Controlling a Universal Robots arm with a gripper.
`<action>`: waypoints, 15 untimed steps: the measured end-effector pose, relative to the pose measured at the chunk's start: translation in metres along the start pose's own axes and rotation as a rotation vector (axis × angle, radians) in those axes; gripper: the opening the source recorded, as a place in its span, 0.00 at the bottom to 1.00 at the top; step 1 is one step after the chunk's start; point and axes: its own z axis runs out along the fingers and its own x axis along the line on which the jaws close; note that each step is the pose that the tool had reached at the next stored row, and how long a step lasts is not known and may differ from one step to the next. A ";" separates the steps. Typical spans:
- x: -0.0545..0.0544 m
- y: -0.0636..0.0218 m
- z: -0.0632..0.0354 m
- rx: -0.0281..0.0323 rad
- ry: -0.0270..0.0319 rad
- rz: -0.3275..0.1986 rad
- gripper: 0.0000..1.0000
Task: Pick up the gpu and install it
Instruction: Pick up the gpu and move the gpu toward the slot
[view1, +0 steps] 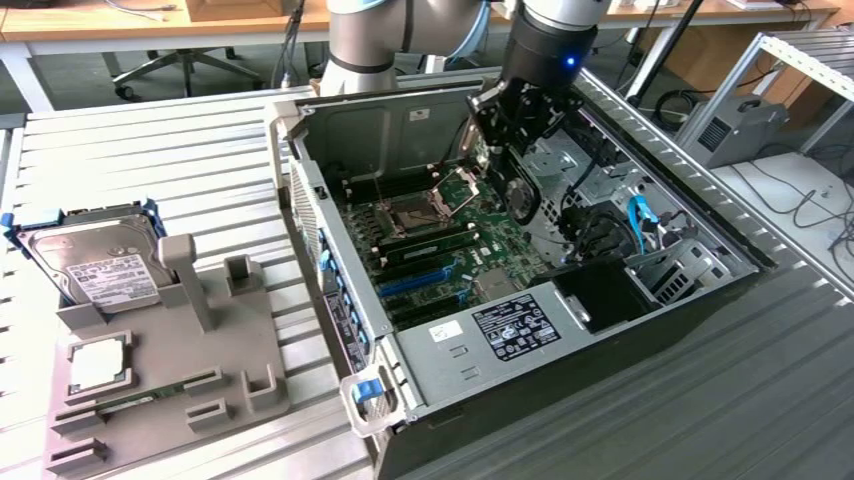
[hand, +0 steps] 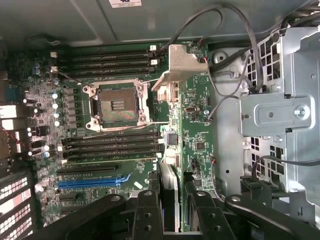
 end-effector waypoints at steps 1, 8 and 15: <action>0.000 0.0001 0.0007 0.0000 0.0000 0.000 0.29; 0.000 0.0008 0.0034 -0.0001 0.0000 0.000 0.29; 0.005 0.0016 0.0050 -0.0002 -0.0001 0.000 0.29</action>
